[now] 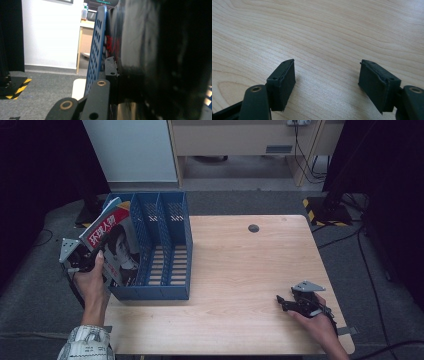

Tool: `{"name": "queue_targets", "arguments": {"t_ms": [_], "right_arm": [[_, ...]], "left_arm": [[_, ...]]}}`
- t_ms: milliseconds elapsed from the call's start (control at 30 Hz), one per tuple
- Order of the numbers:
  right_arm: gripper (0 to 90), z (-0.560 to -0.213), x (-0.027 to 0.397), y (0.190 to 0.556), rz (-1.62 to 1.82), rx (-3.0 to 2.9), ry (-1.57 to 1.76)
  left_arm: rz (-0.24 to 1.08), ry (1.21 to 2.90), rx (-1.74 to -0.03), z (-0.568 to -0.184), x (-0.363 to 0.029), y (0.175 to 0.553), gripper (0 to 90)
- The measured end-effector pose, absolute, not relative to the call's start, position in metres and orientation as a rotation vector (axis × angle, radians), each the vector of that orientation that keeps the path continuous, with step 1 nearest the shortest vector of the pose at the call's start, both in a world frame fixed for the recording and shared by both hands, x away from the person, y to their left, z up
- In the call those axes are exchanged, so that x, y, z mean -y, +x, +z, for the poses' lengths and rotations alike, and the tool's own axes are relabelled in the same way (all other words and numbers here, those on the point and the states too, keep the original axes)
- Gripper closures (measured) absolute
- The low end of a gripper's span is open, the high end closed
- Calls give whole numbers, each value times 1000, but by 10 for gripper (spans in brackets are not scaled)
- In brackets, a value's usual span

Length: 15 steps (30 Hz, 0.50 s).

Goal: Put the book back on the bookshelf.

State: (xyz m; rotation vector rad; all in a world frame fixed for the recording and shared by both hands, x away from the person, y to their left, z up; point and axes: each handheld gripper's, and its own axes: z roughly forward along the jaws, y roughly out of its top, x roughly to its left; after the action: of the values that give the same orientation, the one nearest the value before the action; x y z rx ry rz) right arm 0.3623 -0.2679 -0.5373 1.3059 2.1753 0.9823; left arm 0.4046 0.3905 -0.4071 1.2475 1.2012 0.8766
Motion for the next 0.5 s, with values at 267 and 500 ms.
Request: {"name": "queue_targets", "arguments": {"t_ms": [267,500], "right_arm": [[295,-537,268,362,983,-2174,1307],[294,-537,268,362,983,-2175,1305]], "left_arm": [[873,1246,-1218,-413,-394,404,853],[877,1265,-1233,-414,-393,403,850]]}}
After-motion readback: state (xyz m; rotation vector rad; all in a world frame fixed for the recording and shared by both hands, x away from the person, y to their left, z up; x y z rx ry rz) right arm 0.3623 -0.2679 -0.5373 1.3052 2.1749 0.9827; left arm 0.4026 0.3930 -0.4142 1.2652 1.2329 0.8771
